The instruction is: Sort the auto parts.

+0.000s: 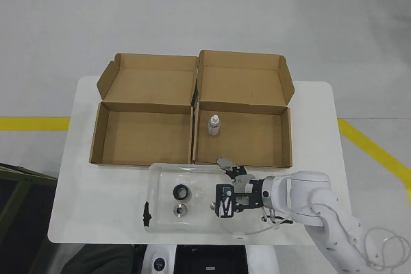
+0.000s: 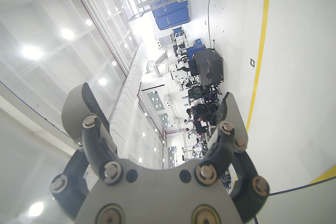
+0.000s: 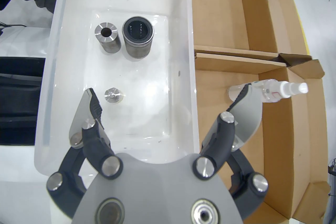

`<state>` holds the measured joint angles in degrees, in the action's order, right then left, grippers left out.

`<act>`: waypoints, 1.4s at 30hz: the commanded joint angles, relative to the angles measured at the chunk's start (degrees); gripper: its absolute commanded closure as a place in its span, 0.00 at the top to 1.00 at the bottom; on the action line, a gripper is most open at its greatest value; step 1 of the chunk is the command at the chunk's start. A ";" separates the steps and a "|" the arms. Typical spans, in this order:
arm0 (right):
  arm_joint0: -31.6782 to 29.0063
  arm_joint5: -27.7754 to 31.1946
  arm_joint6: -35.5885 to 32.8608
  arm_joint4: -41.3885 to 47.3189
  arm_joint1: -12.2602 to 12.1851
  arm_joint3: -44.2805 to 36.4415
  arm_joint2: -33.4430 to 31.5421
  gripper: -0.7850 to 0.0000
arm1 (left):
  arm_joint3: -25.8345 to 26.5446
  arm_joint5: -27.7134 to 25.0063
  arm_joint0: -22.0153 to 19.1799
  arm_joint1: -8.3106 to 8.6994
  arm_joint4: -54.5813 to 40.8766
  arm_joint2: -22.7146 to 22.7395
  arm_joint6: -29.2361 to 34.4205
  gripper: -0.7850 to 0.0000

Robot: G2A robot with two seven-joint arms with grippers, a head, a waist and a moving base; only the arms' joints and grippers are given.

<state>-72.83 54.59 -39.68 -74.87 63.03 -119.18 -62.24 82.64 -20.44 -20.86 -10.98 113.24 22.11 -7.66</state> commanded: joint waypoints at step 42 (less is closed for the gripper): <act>6.62 -1.41 -7.79 -6.51 0.62 8.91 15.29 0.73 | 0.00 0.00 0.00 0.00 0.00 0.00 0.00 1.00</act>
<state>-66.31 53.23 -47.20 -81.42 63.64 -110.31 -47.10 82.64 -20.44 -20.86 -10.98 113.24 22.11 -7.66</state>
